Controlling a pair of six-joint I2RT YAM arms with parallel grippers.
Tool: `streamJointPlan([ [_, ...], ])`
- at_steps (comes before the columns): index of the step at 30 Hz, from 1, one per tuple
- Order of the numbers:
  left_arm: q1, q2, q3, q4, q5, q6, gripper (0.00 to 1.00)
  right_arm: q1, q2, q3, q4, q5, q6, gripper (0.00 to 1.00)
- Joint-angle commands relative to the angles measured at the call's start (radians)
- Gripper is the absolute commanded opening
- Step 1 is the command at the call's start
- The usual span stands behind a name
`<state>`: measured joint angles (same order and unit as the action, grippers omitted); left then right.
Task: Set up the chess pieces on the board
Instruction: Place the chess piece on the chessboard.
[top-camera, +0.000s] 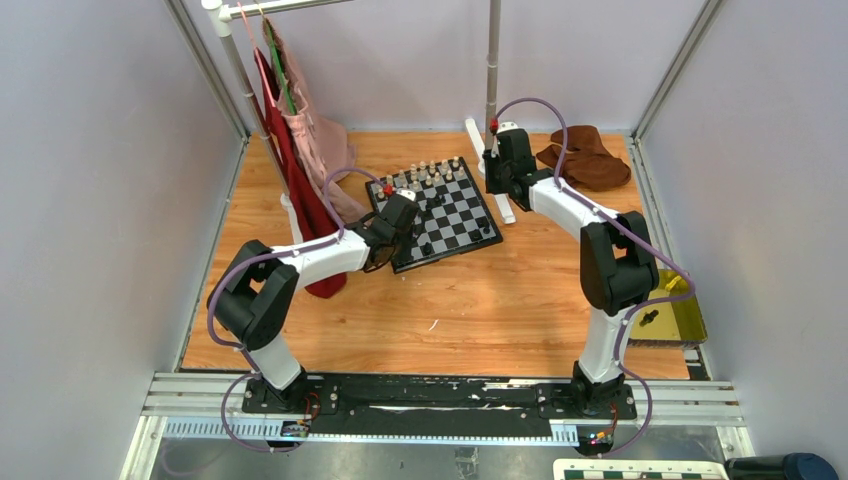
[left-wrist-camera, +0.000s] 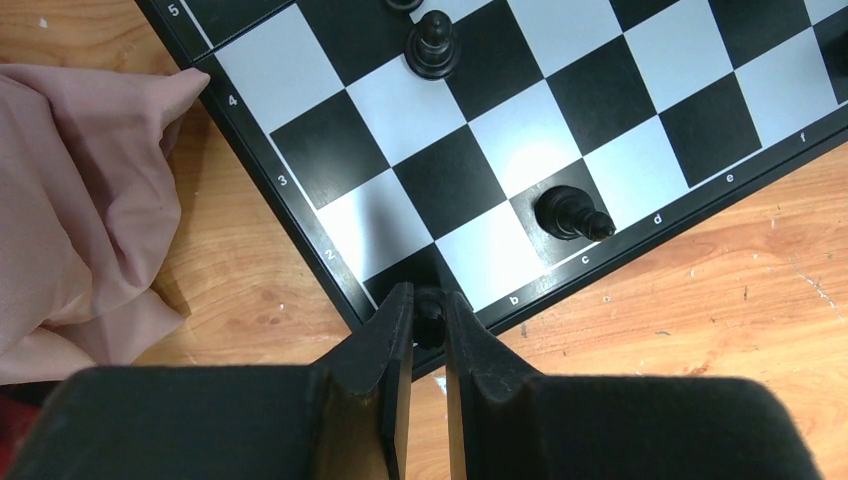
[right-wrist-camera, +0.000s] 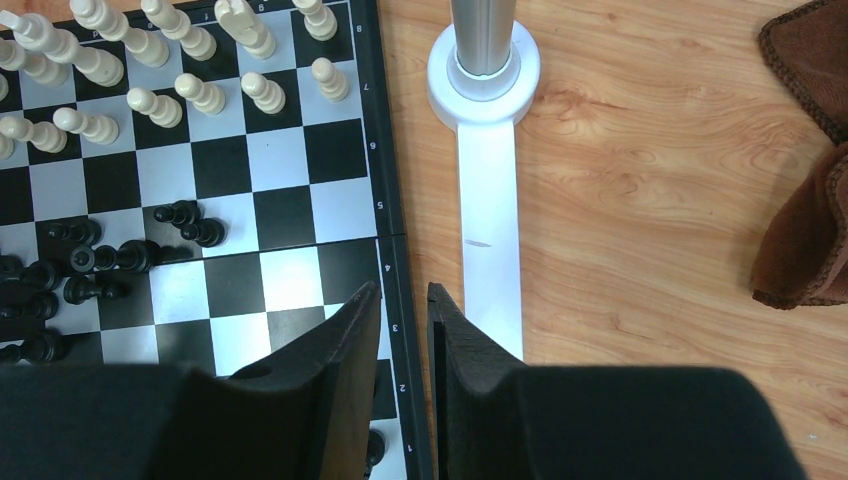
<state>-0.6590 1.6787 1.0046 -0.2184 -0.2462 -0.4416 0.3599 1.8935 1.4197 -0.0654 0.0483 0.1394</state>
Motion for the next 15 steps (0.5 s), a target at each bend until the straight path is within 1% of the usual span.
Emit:
streamJointPlan([
  [1, -0.010, 0.021, 0.017, 0.000, -0.003, 0.001, 0.03, 0.006, 0.008, 0.008, 0.012, -0.010, 0.012, 0.28],
  [5, -0.011, 0.027, 0.022, -0.006, -0.008, 0.004, 0.07, 0.005, 0.007, 0.008, 0.012, -0.010, 0.012, 0.28],
  [10, -0.011, 0.027, 0.028, -0.021, -0.020, 0.006, 0.18, 0.005, 0.006, 0.006, 0.011, -0.009, 0.015, 0.28],
  [11, -0.011, 0.026, 0.029, -0.024, -0.023, 0.006, 0.20, 0.004, 0.008, 0.007, 0.012, -0.010, 0.015, 0.28],
  [15, -0.012, 0.022, 0.031, -0.028, -0.032, 0.010, 0.36, 0.005, 0.009, 0.010, 0.012, -0.014, 0.020, 0.28],
])
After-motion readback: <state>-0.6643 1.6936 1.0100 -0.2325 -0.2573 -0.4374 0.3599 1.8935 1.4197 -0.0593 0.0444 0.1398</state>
